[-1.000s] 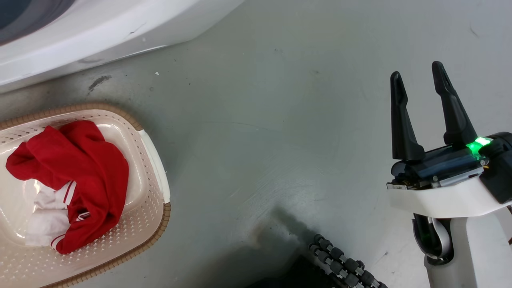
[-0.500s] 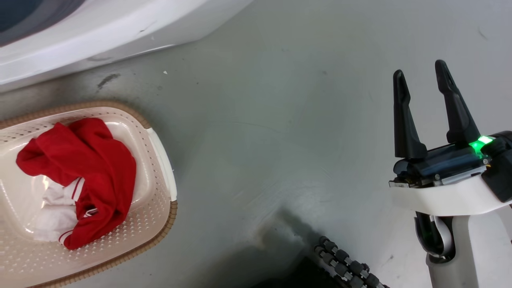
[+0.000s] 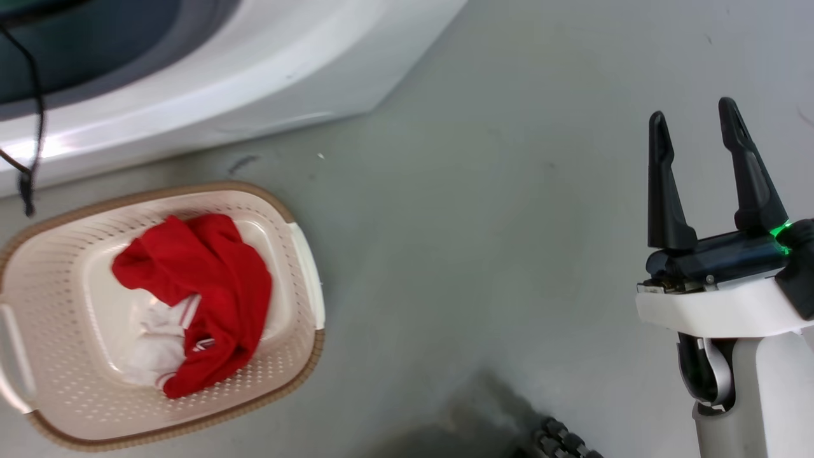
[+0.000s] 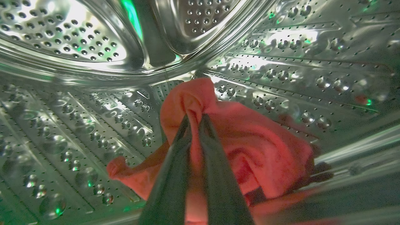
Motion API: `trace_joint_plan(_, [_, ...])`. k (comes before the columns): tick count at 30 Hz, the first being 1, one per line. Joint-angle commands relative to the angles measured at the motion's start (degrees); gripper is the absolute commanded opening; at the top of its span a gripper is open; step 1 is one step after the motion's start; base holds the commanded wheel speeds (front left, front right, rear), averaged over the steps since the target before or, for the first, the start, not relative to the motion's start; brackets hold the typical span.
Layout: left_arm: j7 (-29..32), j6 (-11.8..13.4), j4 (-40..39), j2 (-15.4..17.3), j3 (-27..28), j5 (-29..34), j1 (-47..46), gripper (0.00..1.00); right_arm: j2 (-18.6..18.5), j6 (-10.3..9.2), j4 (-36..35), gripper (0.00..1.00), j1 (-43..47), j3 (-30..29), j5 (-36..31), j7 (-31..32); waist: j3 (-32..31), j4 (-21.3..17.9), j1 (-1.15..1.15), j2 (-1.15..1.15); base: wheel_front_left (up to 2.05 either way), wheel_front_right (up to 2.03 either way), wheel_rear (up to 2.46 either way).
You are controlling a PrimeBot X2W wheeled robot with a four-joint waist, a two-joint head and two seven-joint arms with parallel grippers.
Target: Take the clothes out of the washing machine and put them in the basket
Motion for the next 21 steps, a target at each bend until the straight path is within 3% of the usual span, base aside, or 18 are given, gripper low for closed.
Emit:
trace_joint_plan(1, [-1.49, -0.19, 0.32, -0.48, -0.15, -0.43, 1.84, 0.0, 0.09, -0.06, 0.3, 1.0, 0.78, -0.31, -0.61, -0.09, -3.16, 2.37, 0.0, 0.0, 0.0, 0.0, 0.0])
trace_joint_plan(13, [-12.77, -0.97, 0.37, -5.14, -2.62, -3.4, 14.32, 0.0, 0.08, -0.06, 1.92, 1.0, 4.32, -1.45, -4.65, -0.09, -14.02, 8.42, 0.0, 0.0, 0.0, 0.0, 0.0])
trace_joint_plan(21, [-17.76, -1.01, -4.55, -6.93, -6.39, -5.57, 24.47, 0.0, 0.08, -0.06, 3.13, 1.0, 6.78, -2.87, -6.32, -0.09, -20.32, 12.21, 0.0, 0.0, 0.0, 0.0, 0.0])
